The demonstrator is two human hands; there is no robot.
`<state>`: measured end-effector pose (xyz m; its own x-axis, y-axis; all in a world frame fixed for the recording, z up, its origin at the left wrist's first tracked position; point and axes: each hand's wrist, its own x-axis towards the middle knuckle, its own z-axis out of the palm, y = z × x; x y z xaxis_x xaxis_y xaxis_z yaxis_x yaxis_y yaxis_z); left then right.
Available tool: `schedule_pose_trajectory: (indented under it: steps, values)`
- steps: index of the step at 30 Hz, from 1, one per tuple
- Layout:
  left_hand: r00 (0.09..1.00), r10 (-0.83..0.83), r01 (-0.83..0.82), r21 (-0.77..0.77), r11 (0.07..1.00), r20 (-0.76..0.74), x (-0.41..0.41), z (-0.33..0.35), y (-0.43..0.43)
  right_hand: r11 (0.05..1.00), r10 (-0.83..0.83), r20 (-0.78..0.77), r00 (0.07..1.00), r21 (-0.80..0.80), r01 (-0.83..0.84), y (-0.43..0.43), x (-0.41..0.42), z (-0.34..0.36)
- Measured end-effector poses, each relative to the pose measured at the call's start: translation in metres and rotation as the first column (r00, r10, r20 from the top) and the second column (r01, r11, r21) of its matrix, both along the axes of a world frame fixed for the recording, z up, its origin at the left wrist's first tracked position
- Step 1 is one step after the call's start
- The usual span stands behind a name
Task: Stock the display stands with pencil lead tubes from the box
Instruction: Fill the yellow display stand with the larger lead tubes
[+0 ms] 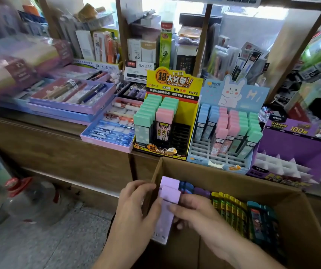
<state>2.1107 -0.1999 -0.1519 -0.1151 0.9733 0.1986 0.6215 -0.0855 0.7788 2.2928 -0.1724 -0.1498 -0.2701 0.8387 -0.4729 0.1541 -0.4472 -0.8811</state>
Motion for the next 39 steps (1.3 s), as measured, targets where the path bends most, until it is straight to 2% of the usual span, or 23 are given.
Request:
schedule_pose_trajectory:
  steps: [5,8,10,13,15,17,19,23,28,35,39]
  values:
    - [0.997,-0.047,0.047,-0.009,0.999,-0.059,0.007,0.013,0.003,0.995,0.041,-0.093,0.995,0.099,-0.032,0.006,0.016,0.026]
    - [0.998,-0.067,0.067,0.021,0.998,0.003,0.01,0.021,0.002,0.989,0.066,-0.142,0.988,0.138,-0.047,0.009,0.02,0.038]
    - [0.983,-0.096,0.099,-0.009,0.995,0.155,0.014,0.027,0.001,0.988,0.076,-0.169,0.983,0.145,-0.052,0.012,0.023,0.045]
    - [0.859,-0.068,0.195,-0.202,0.96,0.507,0.021,0.038,0.003,0.98,0.081,-0.157,0.984,0.191,-0.05,0.015,0.024,0.055]
    - [0.766,0.002,0.245,-0.295,0.923,0.643,0.025,0.039,0.005,0.966,0.058,-0.122,0.991,0.259,-0.025,0.018,0.025,0.062]
    - [0.699,0.047,0.269,-0.324,0.907,0.713,0.029,0.04,0.007,0.947,0.02,-0.084,0.996,0.321,0.008,0.022,0.028,0.067]
    - [0.667,0.058,0.281,-0.323,0.904,0.743,0.032,0.038,0.008,0.93,0.022,-0.028,0.999,0.368,-0.01,0.026,0.032,0.072]
    - [0.659,0.051,0.282,-0.309,0.908,0.751,0.035,0.035,0.009,0.9,0.072,0.125,0.99,0.419,-0.118,0.034,0.039,0.082]
    - [0.628,0.033,0.296,-0.278,0.914,0.777,0.033,0.036,0.011,0.877,0.012,0.164,0.986,0.472,-0.089,0.047,0.045,0.096]
    - [0.499,0.169,0.206,-0.306,0.93,0.85,0.028,0.03,0.017,0.708,-0.189,0.202,0.961,0.706,-0.009,0.09,0.053,0.133]
    - [0.464,0.149,0.213,-0.273,0.938,0.873,0.026,0.032,0.016,0.627,-0.289,0.319,0.903,0.776,-0.073,0.124,0.045,0.145]
